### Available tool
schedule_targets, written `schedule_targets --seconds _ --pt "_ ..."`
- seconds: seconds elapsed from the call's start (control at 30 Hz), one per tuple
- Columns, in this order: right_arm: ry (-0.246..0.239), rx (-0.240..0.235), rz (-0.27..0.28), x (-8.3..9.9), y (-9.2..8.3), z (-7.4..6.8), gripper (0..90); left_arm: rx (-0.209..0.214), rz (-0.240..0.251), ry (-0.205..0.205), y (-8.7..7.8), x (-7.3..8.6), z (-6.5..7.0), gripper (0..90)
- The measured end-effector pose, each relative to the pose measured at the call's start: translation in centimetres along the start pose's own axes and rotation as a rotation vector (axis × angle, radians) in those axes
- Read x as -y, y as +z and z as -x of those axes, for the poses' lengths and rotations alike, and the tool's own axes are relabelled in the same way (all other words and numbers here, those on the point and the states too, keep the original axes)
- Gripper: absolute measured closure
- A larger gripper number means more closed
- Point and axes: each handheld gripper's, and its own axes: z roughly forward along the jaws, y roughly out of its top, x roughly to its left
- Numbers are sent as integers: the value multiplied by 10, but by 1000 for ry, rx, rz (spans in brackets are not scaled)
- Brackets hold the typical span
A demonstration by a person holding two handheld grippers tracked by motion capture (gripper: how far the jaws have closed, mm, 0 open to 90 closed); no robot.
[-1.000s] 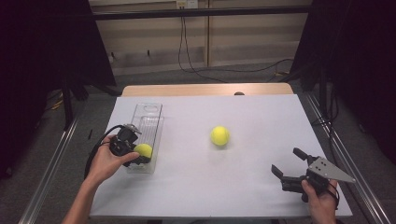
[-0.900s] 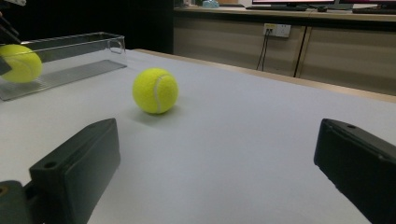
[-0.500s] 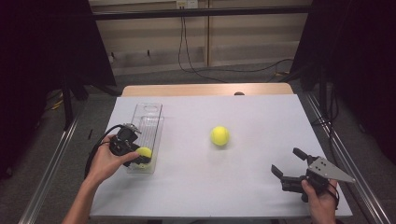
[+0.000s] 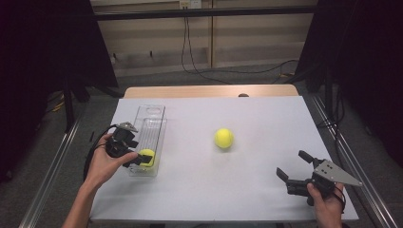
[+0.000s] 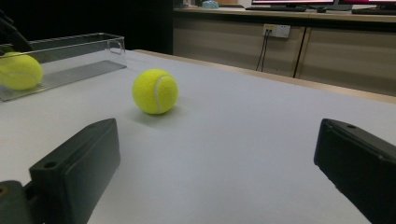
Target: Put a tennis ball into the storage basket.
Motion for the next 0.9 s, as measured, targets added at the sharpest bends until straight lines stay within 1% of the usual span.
schedule_targets --seconds 0.03,0.07,0.1,0.13,0.17,0.2,0.23,0.27,0.33,0.37,0.4,0.47,0.53,0.57,0.6,0.67,0.8,0.87,0.9 --pt "0 -1 0 0 0 0 1 -7 13 10 -2 0 -1 83" --pt "-1 -1 0 0 0 0 1 -29 53 10 -5 1 -1 77" --pt "-1 0 0 0 0 0 1 -29 53 10 -5 1 -1 69" --pt "1 1 0 0 0 0 1 -36 70 11 -6 1 -1 58" --pt "1 1 1 0 0 0 1 -57 108 18 -10 1 0 51" --pt "1 1 2 0 0 0 1 -57 108 18 -10 1 0 49" --pt "1 1 2 0 0 0 1 -68 142 23 -13 1 1 49" --pt "1 2 2 0 0 0 1 -68 142 23 -13 1 1 43" --pt "2 2 3 0 0 0 1 -69 183 22 -16 2 4 41" --pt "2 2 3 0 0 0 1 -74 218 24 -18 2 6 42" --pt "2 1 4 0 0 0 1 -74 218 24 -18 2 6 42" --pt "2 1 4 0 0 0 1 -71 245 15 -20 2 9 41" --pt "2 1 3 0 0 0 1 -60 264 22 -21 1 12 40" --pt "2 1 3 0 0 0 1 -64 276 31 -22 1 14 40" --pt "2 1 3 0 0 0 1 -64 290 26 -22 1 16 39" --pt "1 2 3 0 0 0 1 -60 313 29 -24 1 19 39" --pt "0 2 2 0 0 0 1 -56 341 32 -24 -1 24 38" --pt "-1 2 3 0 0 0 1 -57 355 26 -23 -1 26 37" --pt "-1 2 3 0 0 0 1 -57 356 33 -22 -2 26 37"
